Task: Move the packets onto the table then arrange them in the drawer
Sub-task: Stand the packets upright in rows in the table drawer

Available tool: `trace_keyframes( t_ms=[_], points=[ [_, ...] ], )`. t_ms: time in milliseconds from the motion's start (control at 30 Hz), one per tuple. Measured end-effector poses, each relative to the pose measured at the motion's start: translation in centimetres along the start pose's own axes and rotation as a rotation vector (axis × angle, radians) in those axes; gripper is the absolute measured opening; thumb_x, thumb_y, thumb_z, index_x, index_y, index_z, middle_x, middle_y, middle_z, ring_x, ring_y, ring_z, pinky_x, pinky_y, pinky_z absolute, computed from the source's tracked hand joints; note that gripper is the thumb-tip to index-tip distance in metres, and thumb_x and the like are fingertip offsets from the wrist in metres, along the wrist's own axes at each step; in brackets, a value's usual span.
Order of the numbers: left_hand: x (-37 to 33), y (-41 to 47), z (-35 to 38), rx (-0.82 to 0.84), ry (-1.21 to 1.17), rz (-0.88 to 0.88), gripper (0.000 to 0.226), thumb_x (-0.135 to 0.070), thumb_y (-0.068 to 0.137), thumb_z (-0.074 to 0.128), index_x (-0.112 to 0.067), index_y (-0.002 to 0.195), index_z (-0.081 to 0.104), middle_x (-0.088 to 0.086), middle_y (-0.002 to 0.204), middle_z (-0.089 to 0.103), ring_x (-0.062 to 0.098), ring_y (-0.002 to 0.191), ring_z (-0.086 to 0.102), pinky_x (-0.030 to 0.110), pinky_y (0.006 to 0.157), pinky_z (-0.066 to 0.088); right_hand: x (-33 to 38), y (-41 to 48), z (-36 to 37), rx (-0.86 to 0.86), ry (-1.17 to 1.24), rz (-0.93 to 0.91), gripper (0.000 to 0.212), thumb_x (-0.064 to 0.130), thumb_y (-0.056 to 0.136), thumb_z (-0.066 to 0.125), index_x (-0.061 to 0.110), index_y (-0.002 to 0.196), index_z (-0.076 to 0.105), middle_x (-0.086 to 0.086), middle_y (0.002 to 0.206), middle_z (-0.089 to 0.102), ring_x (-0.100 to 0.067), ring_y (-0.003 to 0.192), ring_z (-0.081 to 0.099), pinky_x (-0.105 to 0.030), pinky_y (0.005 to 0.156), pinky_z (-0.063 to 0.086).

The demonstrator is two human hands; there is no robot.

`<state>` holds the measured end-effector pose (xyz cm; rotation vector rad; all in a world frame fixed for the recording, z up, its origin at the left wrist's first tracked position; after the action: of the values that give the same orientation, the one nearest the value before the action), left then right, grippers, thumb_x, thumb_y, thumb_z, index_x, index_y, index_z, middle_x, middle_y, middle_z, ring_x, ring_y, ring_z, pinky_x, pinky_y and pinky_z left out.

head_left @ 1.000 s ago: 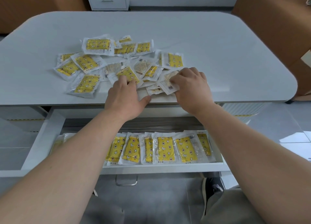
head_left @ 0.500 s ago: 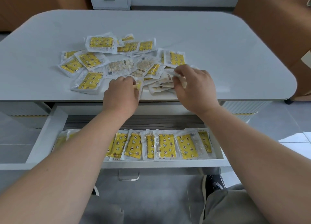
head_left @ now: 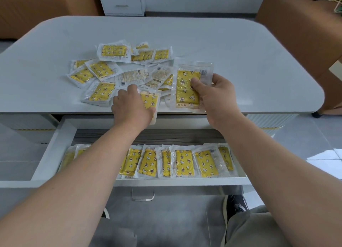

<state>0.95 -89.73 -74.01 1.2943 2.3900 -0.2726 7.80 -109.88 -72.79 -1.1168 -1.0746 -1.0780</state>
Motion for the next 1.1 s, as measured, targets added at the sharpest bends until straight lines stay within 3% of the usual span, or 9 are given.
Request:
trace_keyframes(
  t_ms=[133, 267, 333, 400, 500, 633, 800, 1000, 1100],
  points=[
    [-0.2, -0.6, -0.3, -0.02, -0.168, 0.036, 0.09, -0.018, 0.08, 0.084, -0.018, 0.151, 0.029, 0.014, 0.143, 0.037, 0.032, 0.118, 0.053, 0.03, 0.082, 0.039, -0.1, -0.2, 0.1, 0.065, 0.049, 0.081, 0.025, 0.001, 0.086, 0.077, 0.006, 0.109, 0.07, -0.013, 0.1, 0.078, -0.03, 0.086, 0.077, -0.053, 0.079, 0.062],
    [-0.2, -1.0, -1.1, -0.014, -0.339, -0.012, 0.097, -0.008, 0.079, 0.083, -0.017, 0.156, 0.024, 0.01, 0.146, 0.042, 0.023, 0.12, 0.051, 0.024, 0.082, 0.036, 0.6, -0.4, -0.3, 0.249, -0.028, 0.114, 0.038, -0.011, 0.082, 0.074, 0.007, 0.114, 0.063, -0.014, 0.102, 0.077, -0.035, 0.092, 0.076, -0.054, 0.079, 0.062],
    [-0.2, -1.2, -1.2, 0.023, -0.427, -0.052, 0.073, -0.008, 0.08, 0.082, -0.014, 0.142, 0.044, 0.006, 0.127, 0.056, 0.026, 0.118, 0.055, 0.025, 0.079, 0.041, 0.8, -0.4, -0.9, 0.322, -0.088, 0.159, 0.041, -0.015, 0.08, 0.072, 0.01, 0.11, 0.061, -0.019, 0.105, 0.074, -0.039, 0.099, 0.074, -0.059, 0.084, 0.059],
    [-0.1, -1.6, -0.9, 0.09, -0.504, -0.093, 0.032, -0.015, 0.08, 0.082, -0.012, 0.102, 0.059, 0.003, 0.095, 0.06, 0.027, 0.093, 0.061, 0.03, 0.066, 0.045, 0.7, -0.5, -1.6, 0.403, -0.194, 0.203, 0.044, -0.017, 0.079, 0.07, 0.011, 0.112, 0.062, -0.021, 0.108, 0.073, -0.038, 0.102, 0.073, -0.062, 0.092, 0.055],
    [-0.3, -2.8, 0.0, 0.211, -0.616, -0.102, 0.041, -0.029, 0.081, 0.08, 0.004, 0.097, 0.062, 0.015, 0.09, 0.065, 0.03, 0.08, 0.064, 0.035, 0.069, 0.048, -0.1, -0.6, -2.5, 0.486, -0.325, 0.309, 0.057, -0.016, 0.078, 0.072, 0.004, 0.129, 0.057, -0.02, 0.11, 0.074, -0.037, 0.099, 0.074, -0.059, 0.093, 0.056],
    [-1.2, -4.6, 1.0, 0.344, -0.55, -0.061, 0.034, -0.031, 0.08, 0.082, -0.003, 0.086, 0.064, 0.008, 0.082, 0.066, 0.02, 0.072, 0.059, 0.03, 0.065, 0.045, -1.1, -0.6, -3.9, 0.547, -0.58, 0.38, 0.035, -0.008, 0.081, 0.075, 0.005, 0.113, 0.066, -0.016, 0.102, 0.076, -0.029, 0.091, 0.076, -0.042, 0.074, 0.063],
    [-1.5, -5.5, 3.5, 0.527, -0.376, -0.053, 0.019, -0.021, 0.076, 0.086, -0.016, 0.084, 0.068, 0.002, 0.081, 0.068, 0.018, 0.076, 0.063, 0.027, 0.064, 0.045, -2.2, -0.2, -5.4, 0.497, -1.006, 0.287, 0.025, 0.005, 0.078, 0.081, 0.015, 0.097, 0.071, -0.005, 0.096, 0.07, -0.021, 0.083, 0.068, -0.026, 0.06, 0.053],
    [-2.0, -5.2, 5.8, 0.611, -0.258, -0.008, 0.022, -0.019, 0.077, 0.085, -0.02, 0.095, 0.072, 0.001, 0.093, 0.071, 0.02, 0.089, 0.067, 0.032, 0.077, 0.054, -4.3, 0.5, -5.8, 0.588, -1.562, 0.132, 0.063, 0.013, 0.085, 0.077, 0.015, 0.144, 0.054, -0.004, 0.136, 0.059, -0.026, 0.121, 0.056, -0.036, 0.098, 0.046],
    [-2.7, -5.2, 6.7, 0.638, -0.236, 0.033, 0.019, -0.02, 0.08, 0.084, -0.022, 0.094, 0.072, 0.0, 0.093, 0.071, 0.018, 0.087, 0.066, 0.028, 0.067, 0.049, -5.8, 0.5, -6.0, 0.675, -1.612, 0.138, 0.056, 0.012, 0.088, 0.073, 0.014, 0.142, 0.057, -0.004, 0.129, 0.064, -0.024, 0.114, 0.059, -0.033, 0.092, 0.048]
  ],
)
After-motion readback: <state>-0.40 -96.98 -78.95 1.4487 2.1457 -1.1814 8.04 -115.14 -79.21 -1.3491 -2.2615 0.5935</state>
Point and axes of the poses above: each hand's wrist, its own y-axis towards the middle knuckle, its own z-axis out of the palm, x = y × z, the point moved 5 cm from there along y, towards the middle knuckle
